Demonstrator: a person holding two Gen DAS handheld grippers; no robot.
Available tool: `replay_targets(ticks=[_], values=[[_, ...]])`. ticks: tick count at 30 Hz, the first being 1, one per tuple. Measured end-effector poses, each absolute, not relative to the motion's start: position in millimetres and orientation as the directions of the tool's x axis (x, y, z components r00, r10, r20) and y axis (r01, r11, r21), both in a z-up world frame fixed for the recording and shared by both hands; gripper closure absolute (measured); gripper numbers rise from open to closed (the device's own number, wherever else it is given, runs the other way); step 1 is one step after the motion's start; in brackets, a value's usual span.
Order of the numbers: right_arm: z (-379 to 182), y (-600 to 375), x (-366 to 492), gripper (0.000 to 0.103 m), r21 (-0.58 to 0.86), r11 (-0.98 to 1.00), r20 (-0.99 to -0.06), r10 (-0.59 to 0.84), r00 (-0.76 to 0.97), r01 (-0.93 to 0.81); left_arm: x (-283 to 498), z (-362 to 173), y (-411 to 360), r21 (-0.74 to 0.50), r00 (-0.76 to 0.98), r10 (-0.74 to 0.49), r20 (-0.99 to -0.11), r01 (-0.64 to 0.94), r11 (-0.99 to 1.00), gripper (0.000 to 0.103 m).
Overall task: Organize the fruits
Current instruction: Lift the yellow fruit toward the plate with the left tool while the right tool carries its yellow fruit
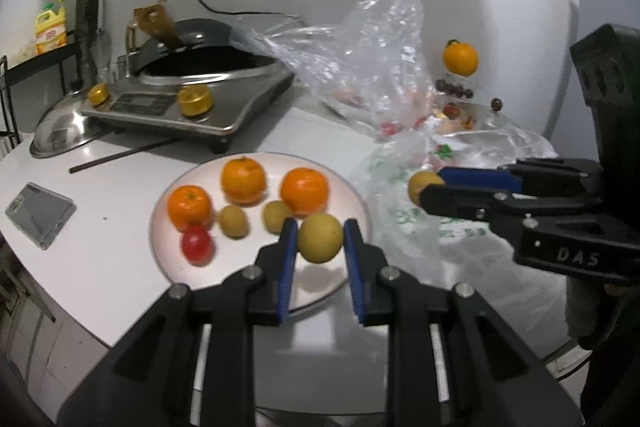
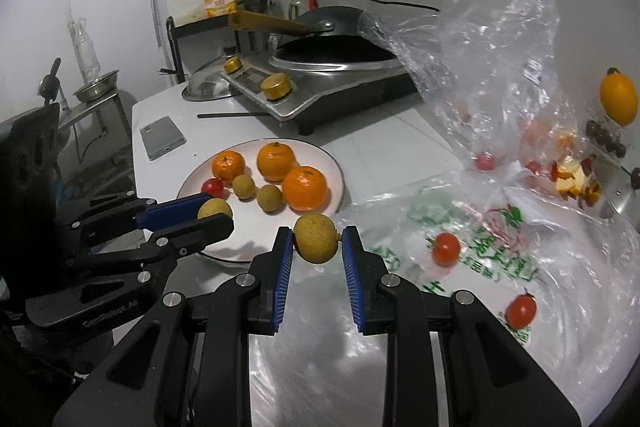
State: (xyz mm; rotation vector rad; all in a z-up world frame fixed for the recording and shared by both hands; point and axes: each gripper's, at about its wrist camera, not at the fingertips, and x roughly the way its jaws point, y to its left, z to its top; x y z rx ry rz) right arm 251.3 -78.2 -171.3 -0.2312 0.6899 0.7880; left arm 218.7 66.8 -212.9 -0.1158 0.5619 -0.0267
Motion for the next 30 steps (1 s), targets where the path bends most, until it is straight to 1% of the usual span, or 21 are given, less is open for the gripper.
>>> replay_targets(ticks=[16,30], values=[[-191,-24,262,0.076,0.066,0.652,-0.689,0.577,0.439,-0.755,236,-239,102,-0.078,0.819,-0.019,-0.573,-0.031,0.996,0.079],[-214,4,280,0.076,0.112,0.628,-0.728,0.579,0.367,-0.770,252,-254,102,-0.002,0.798,0.000,-0.603,-0.002,1.000,0.079]])
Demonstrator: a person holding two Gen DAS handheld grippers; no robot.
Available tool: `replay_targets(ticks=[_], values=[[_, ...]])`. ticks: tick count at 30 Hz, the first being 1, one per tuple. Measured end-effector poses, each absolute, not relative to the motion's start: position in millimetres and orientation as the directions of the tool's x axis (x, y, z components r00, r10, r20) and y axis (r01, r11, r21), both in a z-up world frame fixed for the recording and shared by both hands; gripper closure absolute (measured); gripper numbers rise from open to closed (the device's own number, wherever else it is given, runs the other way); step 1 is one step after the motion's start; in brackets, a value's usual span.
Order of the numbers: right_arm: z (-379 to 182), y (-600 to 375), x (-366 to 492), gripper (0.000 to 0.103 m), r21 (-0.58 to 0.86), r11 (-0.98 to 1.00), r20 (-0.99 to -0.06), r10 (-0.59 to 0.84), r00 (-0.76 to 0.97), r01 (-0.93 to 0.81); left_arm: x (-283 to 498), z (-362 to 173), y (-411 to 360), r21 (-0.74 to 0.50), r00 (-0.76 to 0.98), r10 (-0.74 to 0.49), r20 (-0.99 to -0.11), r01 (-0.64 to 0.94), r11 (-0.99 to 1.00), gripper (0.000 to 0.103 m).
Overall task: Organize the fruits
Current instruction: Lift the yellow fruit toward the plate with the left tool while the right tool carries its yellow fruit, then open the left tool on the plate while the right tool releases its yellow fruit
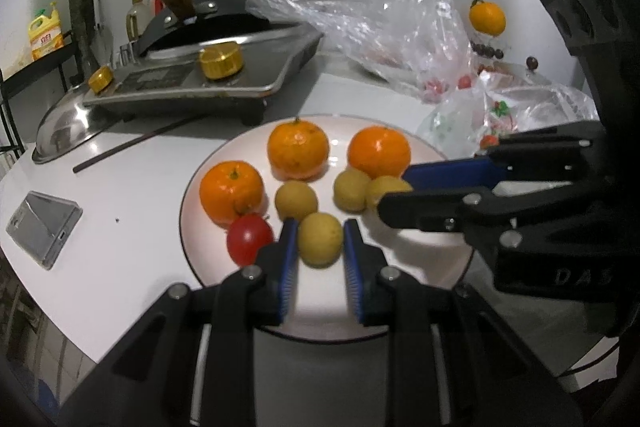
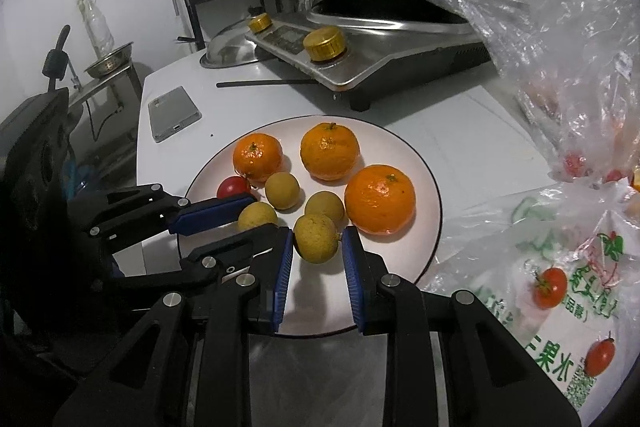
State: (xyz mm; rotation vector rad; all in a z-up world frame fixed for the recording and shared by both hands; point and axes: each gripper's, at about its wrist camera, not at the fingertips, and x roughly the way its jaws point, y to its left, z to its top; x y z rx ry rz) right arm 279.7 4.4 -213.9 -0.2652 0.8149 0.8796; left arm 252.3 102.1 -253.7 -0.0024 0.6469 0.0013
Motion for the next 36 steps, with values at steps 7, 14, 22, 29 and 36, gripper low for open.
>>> replay_targets(ticks=[7,14,22,29,36], values=[[-221,9,282,0.076,0.129,0.621,-0.739,0.580,0.343,-0.773,253,-254,102,0.004,0.795,-0.006,-0.607,0.011,1.000,0.079],[-224,12,284,0.076,0.150,0.622,-0.749,0.579,0.322,-0.769,252,-253,103,0.013,0.791,0.004,-0.612,0.005,1.000,0.078],[-224,13,284,0.076,0.164,0.620,-0.751,0.583,0.311,-0.767,249,-252,104,0.012,0.792,0.004,-0.610,0.004,1.000,0.078],[-223,14,283,0.075,0.152,0.629,-0.755,0.572,0.321,-0.763,245,-252,104,0.008,0.793,-0.003,-0.609,0.010,1.000,0.078],[-221,12,283,0.065,0.144,0.645,-0.757,0.560,0.336,-0.751,242,-250,104,-0.005,0.794,-0.007,-0.608,0.005,1.000,0.077]])
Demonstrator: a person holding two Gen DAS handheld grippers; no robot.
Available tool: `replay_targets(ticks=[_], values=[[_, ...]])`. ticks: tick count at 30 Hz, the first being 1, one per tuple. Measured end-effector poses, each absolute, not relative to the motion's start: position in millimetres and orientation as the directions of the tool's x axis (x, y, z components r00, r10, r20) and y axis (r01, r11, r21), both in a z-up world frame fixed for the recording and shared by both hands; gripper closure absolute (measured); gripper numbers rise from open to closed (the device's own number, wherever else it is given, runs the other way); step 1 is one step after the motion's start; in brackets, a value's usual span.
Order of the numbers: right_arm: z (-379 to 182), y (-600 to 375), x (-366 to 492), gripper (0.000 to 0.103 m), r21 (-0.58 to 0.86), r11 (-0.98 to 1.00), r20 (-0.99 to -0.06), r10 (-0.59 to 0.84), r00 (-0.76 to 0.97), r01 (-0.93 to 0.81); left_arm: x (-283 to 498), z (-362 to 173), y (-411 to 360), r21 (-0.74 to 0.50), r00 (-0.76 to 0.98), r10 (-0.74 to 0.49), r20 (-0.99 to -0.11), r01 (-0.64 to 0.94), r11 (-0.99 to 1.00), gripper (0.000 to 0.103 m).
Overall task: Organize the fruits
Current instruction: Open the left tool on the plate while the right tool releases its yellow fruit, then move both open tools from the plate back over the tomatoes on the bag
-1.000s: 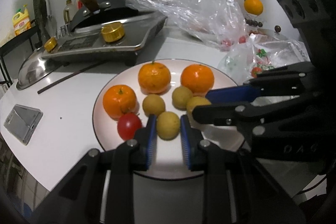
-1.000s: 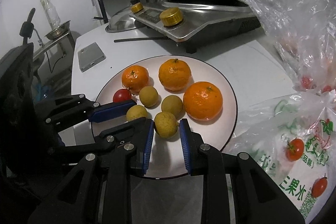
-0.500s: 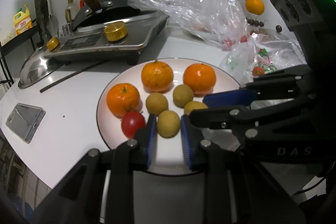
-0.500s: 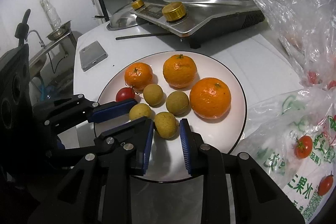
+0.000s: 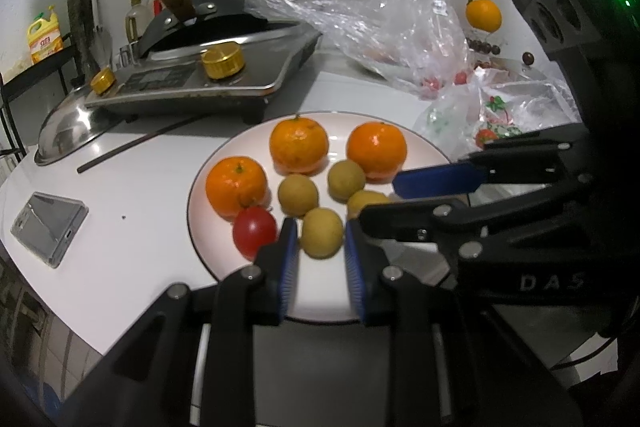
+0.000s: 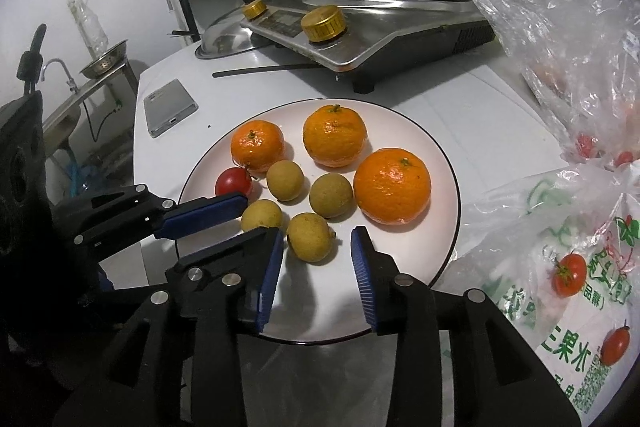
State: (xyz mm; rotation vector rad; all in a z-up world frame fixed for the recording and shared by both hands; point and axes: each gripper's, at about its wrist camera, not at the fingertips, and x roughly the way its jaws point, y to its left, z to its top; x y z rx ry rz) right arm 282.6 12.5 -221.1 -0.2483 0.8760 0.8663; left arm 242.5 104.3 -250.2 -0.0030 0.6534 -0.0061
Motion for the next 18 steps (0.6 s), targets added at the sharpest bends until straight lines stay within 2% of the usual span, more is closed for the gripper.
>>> replay_targets(ticks=[18], values=[[-200,-6,269,0.065,0.116,0.659,-0.728,0.565,0.388,-0.743,230,-237,97,-0.003,0.812,0.000,-0.584,-0.002,1.000,0.076]])
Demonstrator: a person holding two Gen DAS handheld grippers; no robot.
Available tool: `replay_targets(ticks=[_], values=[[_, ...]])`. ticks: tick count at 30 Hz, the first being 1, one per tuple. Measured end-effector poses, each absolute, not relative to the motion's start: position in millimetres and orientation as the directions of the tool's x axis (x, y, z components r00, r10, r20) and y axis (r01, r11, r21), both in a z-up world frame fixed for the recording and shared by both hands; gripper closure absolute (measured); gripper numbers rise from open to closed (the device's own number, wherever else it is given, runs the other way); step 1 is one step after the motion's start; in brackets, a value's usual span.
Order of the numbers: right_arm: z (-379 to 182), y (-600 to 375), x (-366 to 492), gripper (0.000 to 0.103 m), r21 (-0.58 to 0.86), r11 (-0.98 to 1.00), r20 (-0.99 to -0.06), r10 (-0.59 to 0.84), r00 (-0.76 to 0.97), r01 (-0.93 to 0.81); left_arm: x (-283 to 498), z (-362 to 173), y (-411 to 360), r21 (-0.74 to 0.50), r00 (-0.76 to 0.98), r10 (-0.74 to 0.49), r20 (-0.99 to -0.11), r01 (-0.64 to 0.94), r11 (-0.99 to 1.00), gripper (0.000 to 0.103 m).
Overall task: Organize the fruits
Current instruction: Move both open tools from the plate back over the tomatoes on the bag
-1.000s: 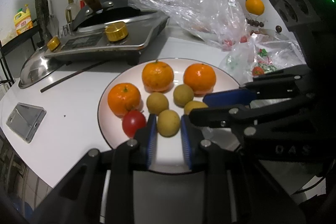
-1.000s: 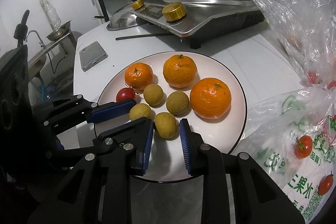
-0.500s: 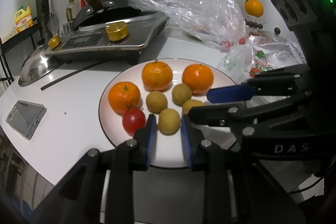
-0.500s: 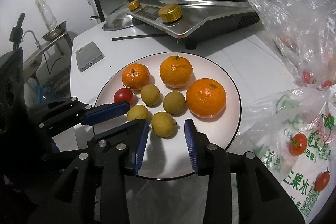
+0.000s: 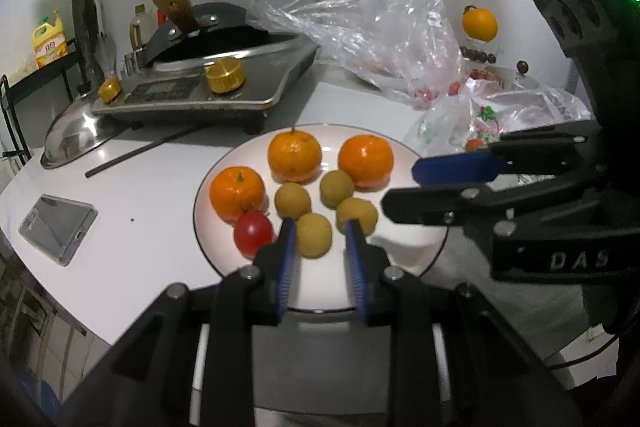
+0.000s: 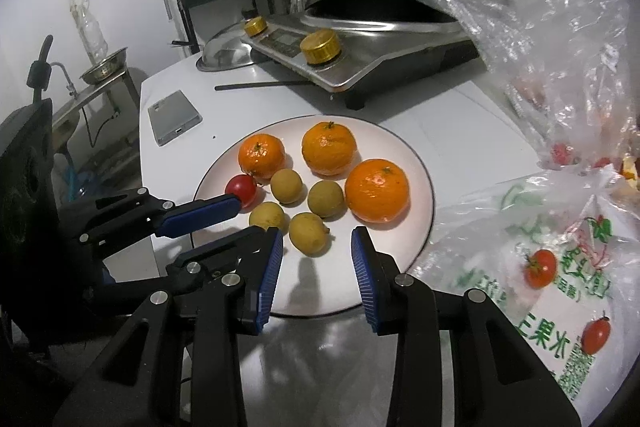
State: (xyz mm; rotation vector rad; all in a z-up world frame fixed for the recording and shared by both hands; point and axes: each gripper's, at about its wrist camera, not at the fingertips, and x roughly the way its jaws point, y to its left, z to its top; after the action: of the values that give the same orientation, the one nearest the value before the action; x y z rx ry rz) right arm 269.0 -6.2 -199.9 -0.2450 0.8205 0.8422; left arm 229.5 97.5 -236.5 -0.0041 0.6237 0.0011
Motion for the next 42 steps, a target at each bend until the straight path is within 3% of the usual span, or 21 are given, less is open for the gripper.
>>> replay_targets(ticks=[11,12,13,15,42], values=[[-180,-37,250,0.065,0.098,0.685,-0.695,0.567,0.443,-0.722,206,-220,77,0.001,0.832,-0.011,-0.554,0.014,1.000,0.075],[-179,-41,248,0.065,0.097,0.687,-0.692,0.567,0.448,-0.720,204,-219,75,0.000,0.834,-0.010,-0.551,0.012,1.000,0.070],[-177,-45,246,0.065,0.094,0.691,-0.688,0.566,0.455,-0.717,202,-218,73,-0.002,0.836,-0.009,-0.549,0.010,1.000,0.053],[-174,-53,242,0.065,0.092,0.698,-0.681,0.565,0.466,-0.710,197,-215,70,-0.012,0.843,-0.005,-0.538,-0.002,1.000,0.038],[-163,-162,219,0.065,0.099,0.780,-0.632,0.528,0.567,-0.617,196,-197,-35,-0.022,0.833,-0.126,-0.538,0.135,0.991,0.038]])
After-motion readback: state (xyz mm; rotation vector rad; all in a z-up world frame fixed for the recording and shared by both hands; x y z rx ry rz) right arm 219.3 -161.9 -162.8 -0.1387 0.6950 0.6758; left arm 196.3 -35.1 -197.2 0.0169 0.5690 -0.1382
